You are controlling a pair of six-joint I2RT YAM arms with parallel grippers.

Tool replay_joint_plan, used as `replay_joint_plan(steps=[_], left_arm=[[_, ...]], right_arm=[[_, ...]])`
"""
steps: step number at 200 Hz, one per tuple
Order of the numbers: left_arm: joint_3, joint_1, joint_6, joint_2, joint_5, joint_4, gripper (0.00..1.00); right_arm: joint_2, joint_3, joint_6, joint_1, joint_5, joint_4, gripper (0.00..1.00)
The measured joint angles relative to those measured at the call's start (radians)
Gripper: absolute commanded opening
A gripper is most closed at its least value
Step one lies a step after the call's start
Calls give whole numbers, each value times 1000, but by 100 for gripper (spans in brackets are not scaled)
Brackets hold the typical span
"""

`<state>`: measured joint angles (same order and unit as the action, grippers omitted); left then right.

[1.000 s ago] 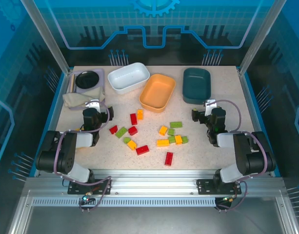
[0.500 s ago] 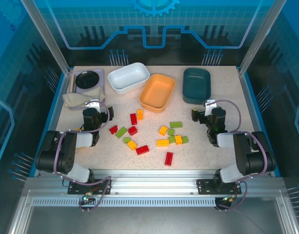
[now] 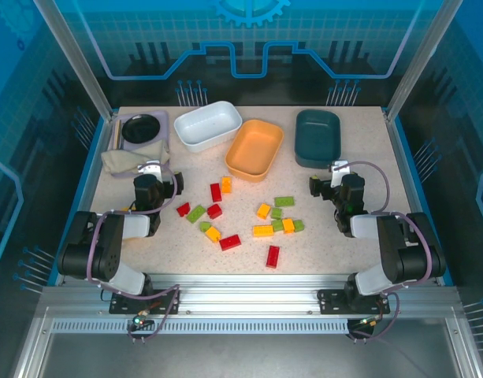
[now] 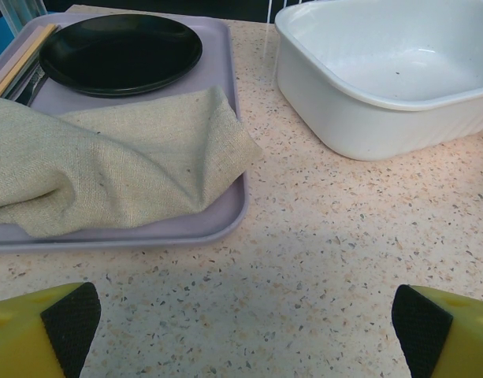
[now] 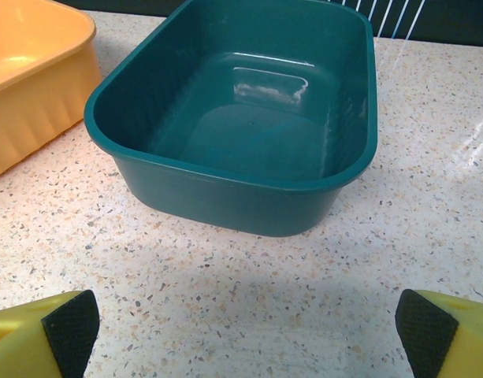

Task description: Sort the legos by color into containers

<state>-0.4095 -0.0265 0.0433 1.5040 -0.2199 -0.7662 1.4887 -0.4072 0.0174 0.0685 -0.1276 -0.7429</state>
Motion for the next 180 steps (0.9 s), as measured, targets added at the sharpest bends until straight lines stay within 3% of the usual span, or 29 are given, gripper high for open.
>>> replay_joint_plan(steps=[54, 76, 90, 102, 119, 136, 180], left_arm=[[-154, -150, -20, -292, -142, 325, 99], [-305, -227, -15, -384, -200, 426, 99], [-441, -256, 85, -412, -218, 555, 99], [-577, -251, 227, -408, -232, 730, 99], [-774, -209, 353, -344, -179, 932, 99], [-998, -179, 423, -198, -127, 1133, 99], [-1324, -172, 426, 231, 2, 1450, 87]], right_arm=[[-306, -240, 32, 43, -174, 392, 100], [-360, -532, 119, 82, -227, 623, 100], [-325, -770, 251, 71, -205, 814, 100], [-275, -933, 362, 44, -153, 958, 87], [-207, -1054, 440, 23, -86, 1124, 86], [-144, -1064, 482, 48, -42, 1241, 85], [14, -1034, 508, 90, 170, 1409, 80]])
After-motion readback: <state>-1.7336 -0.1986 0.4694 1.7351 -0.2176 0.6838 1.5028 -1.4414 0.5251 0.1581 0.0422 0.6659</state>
